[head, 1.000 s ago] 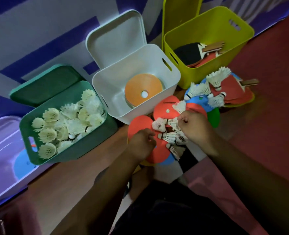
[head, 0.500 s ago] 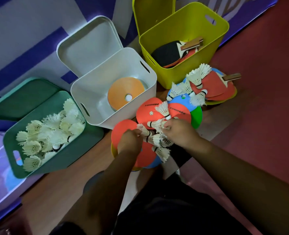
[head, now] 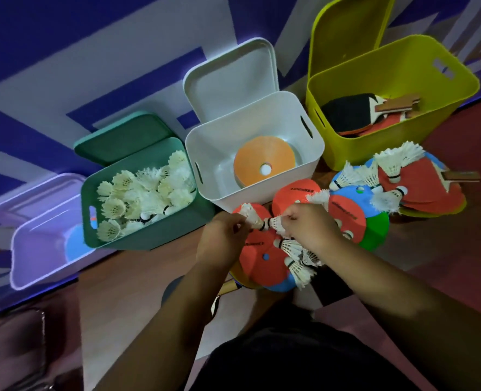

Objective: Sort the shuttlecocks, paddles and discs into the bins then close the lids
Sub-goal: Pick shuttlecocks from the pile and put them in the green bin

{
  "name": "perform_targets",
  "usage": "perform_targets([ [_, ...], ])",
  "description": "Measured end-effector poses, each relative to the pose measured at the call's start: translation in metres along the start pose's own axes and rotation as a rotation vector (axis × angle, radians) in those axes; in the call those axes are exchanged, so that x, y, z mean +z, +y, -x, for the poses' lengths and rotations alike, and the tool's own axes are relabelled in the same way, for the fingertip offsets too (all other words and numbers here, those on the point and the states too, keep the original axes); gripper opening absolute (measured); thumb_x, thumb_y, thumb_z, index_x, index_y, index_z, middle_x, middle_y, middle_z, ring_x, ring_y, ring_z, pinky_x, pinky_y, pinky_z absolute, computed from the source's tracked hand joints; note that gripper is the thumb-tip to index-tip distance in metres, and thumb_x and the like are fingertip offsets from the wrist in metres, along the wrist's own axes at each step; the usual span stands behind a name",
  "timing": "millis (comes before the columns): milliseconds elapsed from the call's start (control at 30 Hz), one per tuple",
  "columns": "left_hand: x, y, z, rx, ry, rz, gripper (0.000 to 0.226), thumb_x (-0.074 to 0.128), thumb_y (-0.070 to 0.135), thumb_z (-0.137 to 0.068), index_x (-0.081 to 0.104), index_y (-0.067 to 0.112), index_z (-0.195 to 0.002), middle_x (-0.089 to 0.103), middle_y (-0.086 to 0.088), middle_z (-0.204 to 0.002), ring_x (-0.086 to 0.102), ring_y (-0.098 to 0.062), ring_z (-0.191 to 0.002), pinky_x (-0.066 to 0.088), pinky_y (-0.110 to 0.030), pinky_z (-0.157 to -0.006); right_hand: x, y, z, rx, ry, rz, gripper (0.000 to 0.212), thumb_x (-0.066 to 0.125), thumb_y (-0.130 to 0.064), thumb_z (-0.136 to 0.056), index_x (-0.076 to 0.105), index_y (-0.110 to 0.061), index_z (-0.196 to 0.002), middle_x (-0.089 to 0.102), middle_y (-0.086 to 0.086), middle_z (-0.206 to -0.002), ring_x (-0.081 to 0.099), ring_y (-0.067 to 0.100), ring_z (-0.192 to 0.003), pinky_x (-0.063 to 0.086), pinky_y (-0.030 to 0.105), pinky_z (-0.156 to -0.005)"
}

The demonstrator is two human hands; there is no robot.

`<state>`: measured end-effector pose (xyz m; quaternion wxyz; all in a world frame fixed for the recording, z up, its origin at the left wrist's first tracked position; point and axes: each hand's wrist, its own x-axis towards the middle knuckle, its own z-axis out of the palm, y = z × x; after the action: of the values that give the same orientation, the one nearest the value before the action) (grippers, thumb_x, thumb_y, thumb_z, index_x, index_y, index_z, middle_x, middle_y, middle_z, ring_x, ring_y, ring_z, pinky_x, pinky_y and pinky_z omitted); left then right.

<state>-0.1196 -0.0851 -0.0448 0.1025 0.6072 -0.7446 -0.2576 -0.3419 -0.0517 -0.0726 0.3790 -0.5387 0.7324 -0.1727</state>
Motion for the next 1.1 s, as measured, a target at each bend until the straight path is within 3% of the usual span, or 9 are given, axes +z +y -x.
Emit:
perform_targets([
  [133, -0.028, -0.019, 0.017, -0.029, 0.124, 0.030, 0.007, 0.071, 0.028, -0.096, 0.075, 0.024, -0.091, 0.062, 0.002, -0.087, 0.056, -0.014, -0.076, 0.047, -0.032, -0.068, -0.006, -0.046, -0.002, -0.183, -0.117, -0.026, 0.021, 0.060, -0.028, -0.095, 0.072, -0.029, -0.078, 0.074, -0.012, -0.068, 0.068, 0.002, -0.064, 0.060, 0.034, -0.068],
  [267, -0.064, -0.045, 0.035, -0.139, 0.219, 0.028, 0.021, 0.069, 0.028, -0.098, 0.066, 0.016, -0.081, 0.057, 0.001, -0.079, 0.050, -0.013, -0.074, 0.035, -0.032, -0.063, -0.005, -0.099, -0.002, -0.338, -0.199, -0.021, 0.013, 0.062, -0.029, -0.091, 0.072, -0.029, -0.083, 0.073, -0.010, -0.073, 0.070, 0.005, -0.071, 0.060, 0.036, -0.072],
  [400, -0.107, -0.072, 0.057, -0.250, 0.351, 0.094, 0.022, 0.070, 0.033, -0.098, 0.063, 0.025, -0.079, 0.054, 0.005, -0.072, 0.052, -0.007, -0.070, 0.033, -0.019, -0.060, 0.004, -0.145, -0.005, -0.431, -0.193, -0.067, 0.014, 0.061, -0.037, -0.096, 0.069, -0.031, -0.085, 0.073, -0.006, -0.074, 0.070, 0.012, -0.070, 0.060, 0.040, -0.069],
  [500, -0.134, -0.090, 0.072, -0.356, 0.438, 0.169, 0.023, 0.072, 0.037, -0.096, 0.064, 0.024, -0.079, 0.058, 0.003, -0.072, 0.057, -0.004, -0.073, 0.037, -0.012, -0.059, 0.010, -0.178, -0.010, -0.461, -0.179, -0.140, 0.013, 0.064, -0.032, -0.097, 0.071, -0.031, -0.085, 0.074, -0.006, -0.074, 0.070, 0.013, -0.069, 0.060, 0.039, -0.070],
  [600, -0.152, -0.106, 0.082, -0.422, 0.502, 0.211, 0.018, 0.073, 0.039, -0.095, 0.070, 0.024, -0.086, 0.063, 0.001, -0.076, 0.060, -0.008, -0.077, 0.042, -0.016, -0.064, 0.016, -0.208, -0.023, -0.461, -0.108, -0.182, 0.012, 0.064, -0.029, -0.093, 0.073, -0.033, -0.085, 0.072, -0.009, -0.076, 0.068, 0.011, -0.067, 0.059, 0.036, -0.070],
  [733, -0.170, -0.126, 0.083, -0.437, 0.549, 0.234, 0.015, 0.073, 0.038, -0.095, 0.070, 0.027, -0.085, 0.061, 0.002, -0.076, 0.059, -0.007, -0.077, 0.039, -0.011, -0.062, 0.022, -0.242, -0.038, -0.443, -0.044, -0.177, 0.015, 0.061, -0.025, -0.094, 0.074, -0.030, -0.086, 0.070, -0.012, -0.071, 0.070, 0.013, -0.060, 0.057, 0.033, -0.068],
  [900, -0.186, -0.151, 0.067, -0.383, 0.578, 0.208, 0.012, 0.071, 0.033, -0.098, 0.073, 0.027, -0.087, 0.062, 0.010, -0.079, 0.059, -0.001, -0.081, 0.037, -0.007, -0.066, 0.036, -0.264, -0.054, -0.413, 0.004, -0.135, 0.014, 0.060, -0.026, -0.096, 0.072, -0.025, -0.088, 0.070, -0.008, -0.068, 0.072, 0.015, -0.056, 0.063, 0.042, -0.072],
  [1000, -0.191, -0.169, 0.053, -0.360, 0.565, 0.159, 0.015, 0.065, 0.032, -0.101, 0.076, 0.024, -0.096, 0.063, 0.010, -0.086, 0.059, -0.010, -0.085, 0.043, -0.025, -0.076, 0.047, -0.273, -0.060, -0.387, 0.013, -0.115, 0.015, 0.059, -0.025, -0.094, 0.073, -0.025, -0.087, 0.073, -0.005, -0.071, 0.071, 0.014, -0.055, 0.064, 0.044, -0.072],
  [1100, -0.194, -0.185, 0.035, -0.327, 0.558, 0.128, 0.017, 0.063, 0.026, -0.102, 0.079, 0.019, -0.104, 0.059, 0.009, -0.088, 0.060, -0.018, -0.092, 0.040, -0.027, -0.078, 0.056, -0.280, -0.064, -0.374, 0.015, -0.093, 0.016, 0.059, -0.026, -0.095, 0.073, -0.024, -0.087, 0.074, -0.003, -0.072, 0.071, 0.013, -0.055, 0.065, 0.045, -0.071],
])
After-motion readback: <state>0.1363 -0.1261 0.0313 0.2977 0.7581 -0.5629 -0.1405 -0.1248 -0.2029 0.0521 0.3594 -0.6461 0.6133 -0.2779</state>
